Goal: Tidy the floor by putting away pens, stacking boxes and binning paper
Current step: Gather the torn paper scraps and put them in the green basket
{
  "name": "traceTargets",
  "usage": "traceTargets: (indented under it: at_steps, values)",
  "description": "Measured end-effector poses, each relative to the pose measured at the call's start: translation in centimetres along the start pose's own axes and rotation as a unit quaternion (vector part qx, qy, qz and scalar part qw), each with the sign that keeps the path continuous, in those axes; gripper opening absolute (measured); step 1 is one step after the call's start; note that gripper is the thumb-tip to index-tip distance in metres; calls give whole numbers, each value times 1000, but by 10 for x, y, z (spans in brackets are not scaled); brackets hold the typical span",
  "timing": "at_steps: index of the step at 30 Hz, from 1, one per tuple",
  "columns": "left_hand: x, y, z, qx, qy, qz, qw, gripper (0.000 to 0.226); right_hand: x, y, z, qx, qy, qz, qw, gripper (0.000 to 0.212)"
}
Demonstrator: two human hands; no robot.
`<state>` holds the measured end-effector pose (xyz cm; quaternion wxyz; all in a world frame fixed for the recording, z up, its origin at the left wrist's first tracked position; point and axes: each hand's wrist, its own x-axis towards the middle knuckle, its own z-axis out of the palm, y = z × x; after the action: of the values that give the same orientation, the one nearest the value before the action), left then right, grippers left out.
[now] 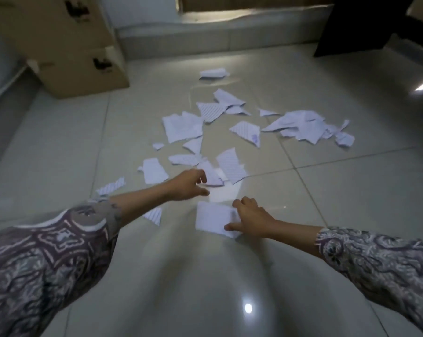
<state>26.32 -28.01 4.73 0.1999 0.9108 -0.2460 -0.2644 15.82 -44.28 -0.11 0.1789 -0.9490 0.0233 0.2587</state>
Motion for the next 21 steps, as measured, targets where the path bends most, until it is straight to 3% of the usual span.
traceTargets:
  at_steps: [5,7,14,18,21]
  values:
    - [-20,-21,-4,5,21,-38,999,43,10,-13,34,-6,43,40,998,84]
    - [-26,-27,-5,-1,28,-50,998,43,13,-15,37,47,55,45,996,82]
    - [-57,-32,23,-31,52,-53,997,34,20,-16,42,218,46,21,975,28]
    - [-76,-27,49,-58,25,-34,997,30,17,-9,23,296,63,-16,953,10]
    - [-89,-17,62,-89,-4,0,996,25,18,0,5,305,80,-16,949,13]
